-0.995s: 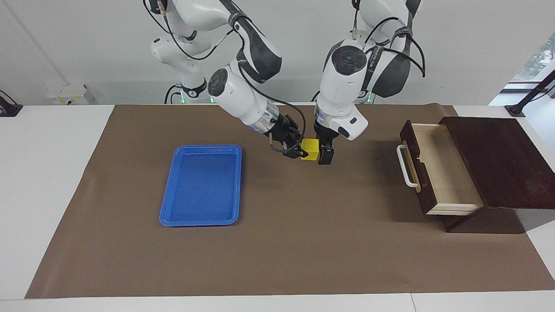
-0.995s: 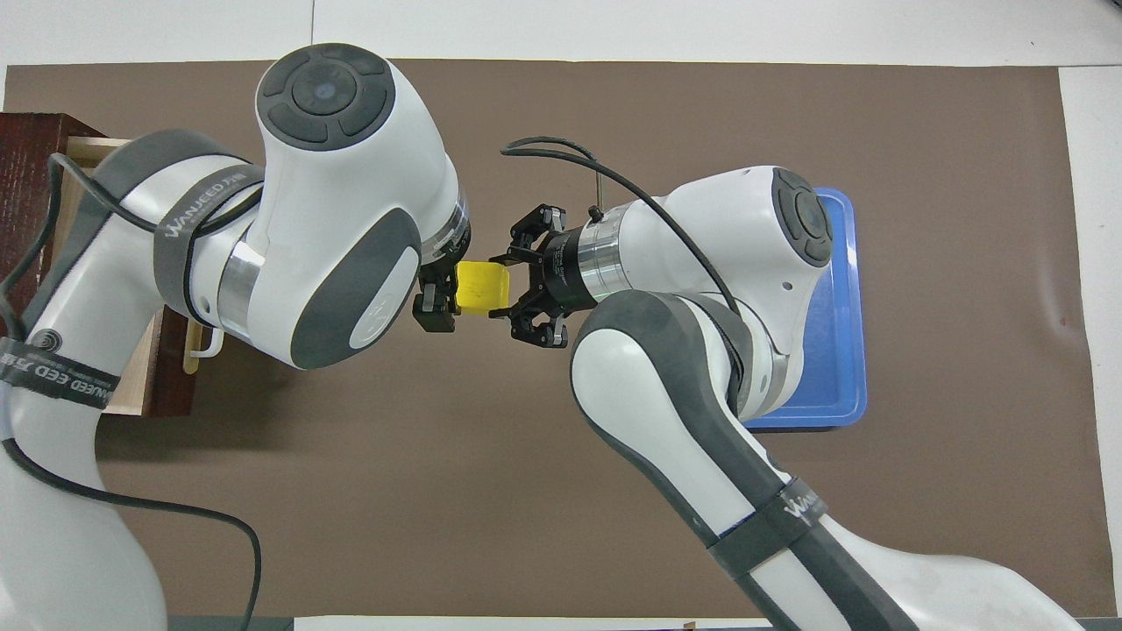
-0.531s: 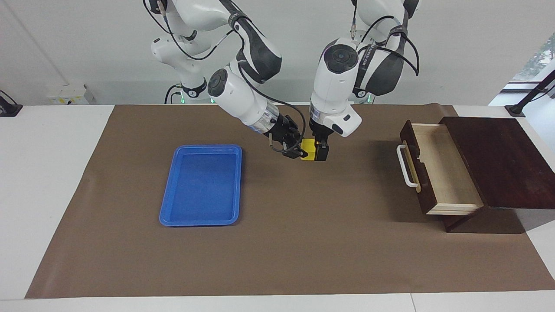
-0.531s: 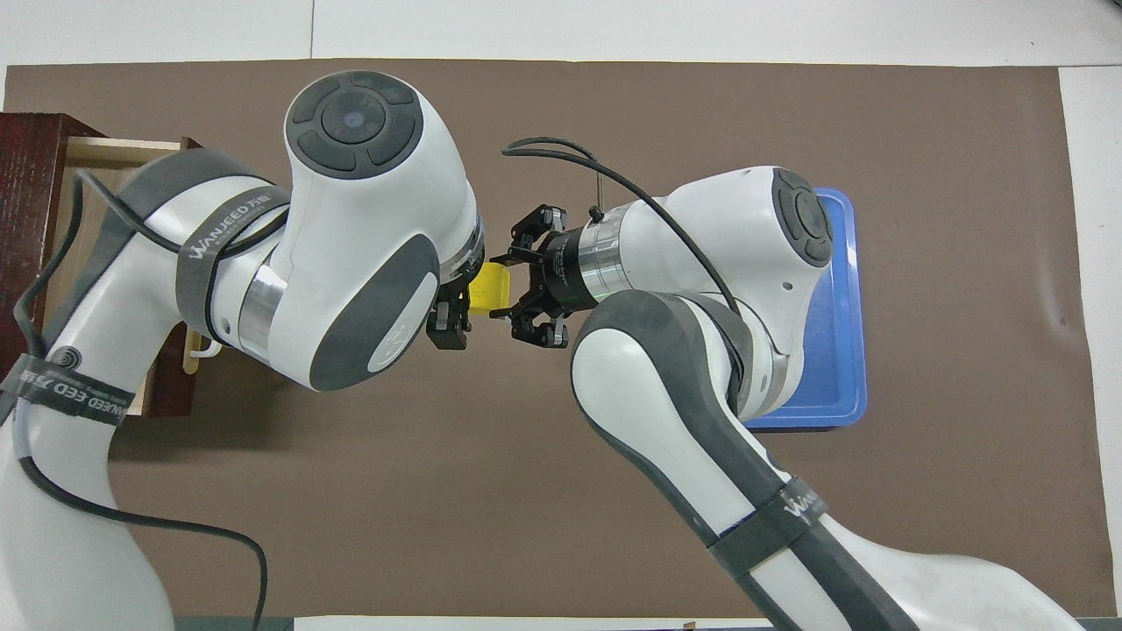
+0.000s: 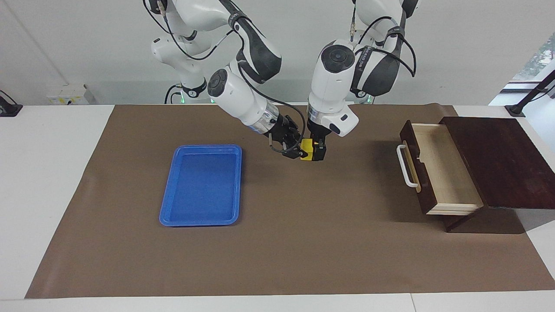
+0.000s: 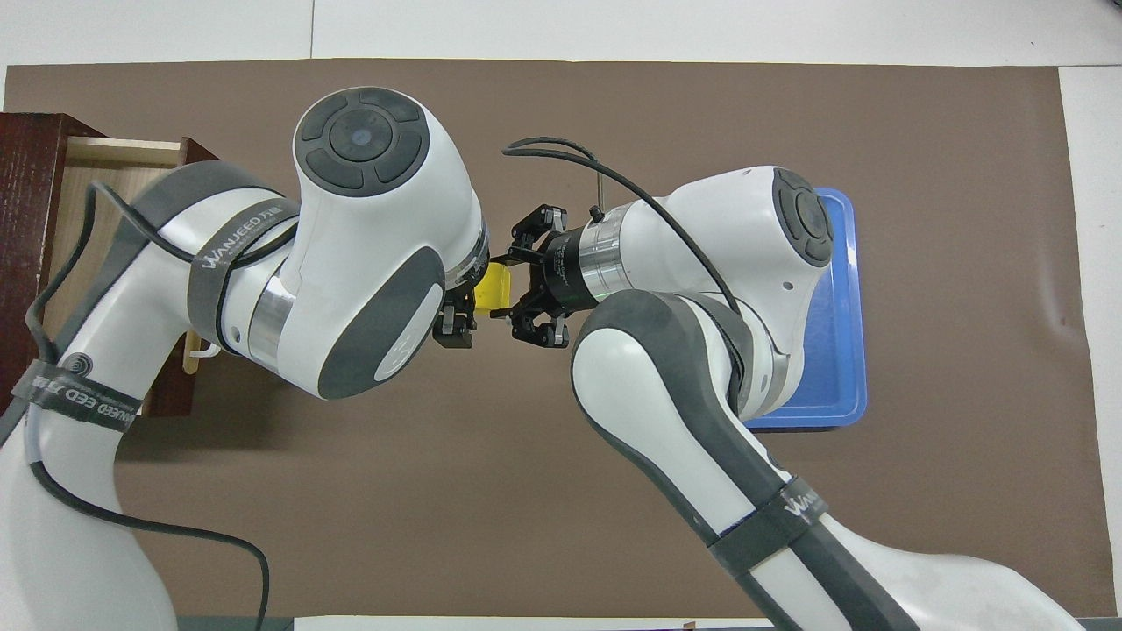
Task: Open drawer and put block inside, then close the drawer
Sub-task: 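Open and withdraw the right gripper while the left gripper holds the block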
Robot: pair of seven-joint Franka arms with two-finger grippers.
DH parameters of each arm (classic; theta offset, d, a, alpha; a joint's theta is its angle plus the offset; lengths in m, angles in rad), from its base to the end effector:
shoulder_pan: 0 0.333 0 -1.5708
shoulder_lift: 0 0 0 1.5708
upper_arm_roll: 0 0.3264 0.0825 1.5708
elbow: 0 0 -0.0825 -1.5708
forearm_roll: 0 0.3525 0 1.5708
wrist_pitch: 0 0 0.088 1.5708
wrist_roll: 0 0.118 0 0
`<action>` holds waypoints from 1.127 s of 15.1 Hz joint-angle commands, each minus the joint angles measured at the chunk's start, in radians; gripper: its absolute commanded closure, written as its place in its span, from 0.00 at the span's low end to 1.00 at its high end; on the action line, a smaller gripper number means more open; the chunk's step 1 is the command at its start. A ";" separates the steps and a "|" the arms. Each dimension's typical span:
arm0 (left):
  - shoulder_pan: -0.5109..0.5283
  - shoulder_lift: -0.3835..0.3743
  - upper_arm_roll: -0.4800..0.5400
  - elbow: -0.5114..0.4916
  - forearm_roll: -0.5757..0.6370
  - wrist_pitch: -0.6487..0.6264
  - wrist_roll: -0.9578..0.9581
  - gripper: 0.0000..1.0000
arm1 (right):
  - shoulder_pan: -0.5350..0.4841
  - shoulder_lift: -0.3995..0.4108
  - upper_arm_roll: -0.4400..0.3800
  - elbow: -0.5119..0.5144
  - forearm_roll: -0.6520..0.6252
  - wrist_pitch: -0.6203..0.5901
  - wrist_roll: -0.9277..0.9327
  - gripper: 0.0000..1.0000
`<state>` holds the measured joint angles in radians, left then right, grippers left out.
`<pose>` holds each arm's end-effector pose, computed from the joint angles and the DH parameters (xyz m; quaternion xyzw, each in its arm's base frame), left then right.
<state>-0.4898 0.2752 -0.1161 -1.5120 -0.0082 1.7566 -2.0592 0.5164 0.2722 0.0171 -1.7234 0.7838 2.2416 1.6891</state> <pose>0.5090 -0.3436 0.5100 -0.7453 -0.6662 0.0226 0.0093 0.5389 0.3480 0.4722 -0.6587 0.6676 0.2440 0.2469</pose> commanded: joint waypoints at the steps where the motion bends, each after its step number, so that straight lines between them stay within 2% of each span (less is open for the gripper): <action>1: -0.012 -0.033 0.012 -0.042 0.016 0.029 -0.018 0.89 | -0.006 -0.019 0.004 -0.022 0.032 0.016 0.001 1.00; 2: -0.012 -0.033 0.012 -0.040 0.016 0.027 -0.022 1.00 | -0.006 -0.019 0.004 -0.021 0.032 0.016 0.001 1.00; 10: -0.009 -0.031 0.012 -0.033 0.016 0.024 0.008 1.00 | -0.004 -0.019 0.004 -0.018 0.069 0.018 0.017 1.00; 12: -0.007 -0.031 0.012 -0.033 0.016 0.026 0.008 1.00 | -0.004 -0.016 0.003 -0.013 0.066 0.033 0.076 0.01; 17: 0.002 -0.031 0.016 -0.030 0.017 -0.005 0.051 1.00 | -0.021 -0.013 0.001 -0.005 0.066 0.027 0.081 0.00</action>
<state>-0.4902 0.2686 -0.1090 -1.5139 -0.0035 1.7605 -2.0395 0.5119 0.2708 0.0149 -1.7223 0.8233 2.2623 1.7615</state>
